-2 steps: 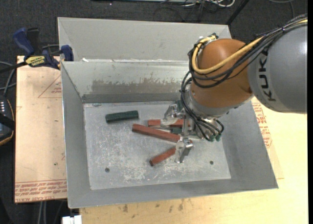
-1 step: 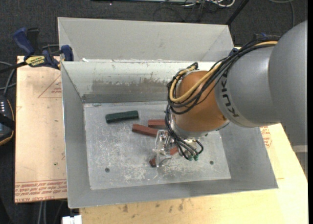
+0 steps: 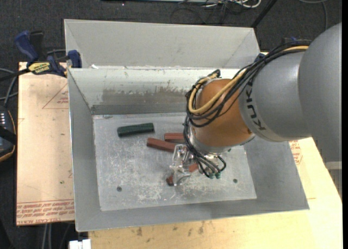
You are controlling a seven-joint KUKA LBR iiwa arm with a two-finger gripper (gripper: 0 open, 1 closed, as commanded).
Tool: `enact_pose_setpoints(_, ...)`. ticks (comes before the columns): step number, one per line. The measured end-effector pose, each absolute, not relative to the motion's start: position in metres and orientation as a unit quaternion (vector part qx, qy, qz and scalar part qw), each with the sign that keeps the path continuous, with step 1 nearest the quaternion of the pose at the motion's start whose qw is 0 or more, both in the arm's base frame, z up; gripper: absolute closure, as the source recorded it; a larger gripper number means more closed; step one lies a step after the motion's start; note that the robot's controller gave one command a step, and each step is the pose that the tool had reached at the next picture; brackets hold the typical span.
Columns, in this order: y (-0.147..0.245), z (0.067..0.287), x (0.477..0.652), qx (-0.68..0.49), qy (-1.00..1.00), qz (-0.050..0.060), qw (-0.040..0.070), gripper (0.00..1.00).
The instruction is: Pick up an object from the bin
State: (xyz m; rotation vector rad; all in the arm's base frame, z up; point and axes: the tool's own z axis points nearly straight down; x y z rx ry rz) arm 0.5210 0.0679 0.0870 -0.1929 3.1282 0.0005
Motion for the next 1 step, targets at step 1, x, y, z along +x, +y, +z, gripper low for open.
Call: enact_pose_setpoints(1, 0.0680, 0.0929, 0.5207, -0.061, 0.998, 0.000, 0.003, 1.00)
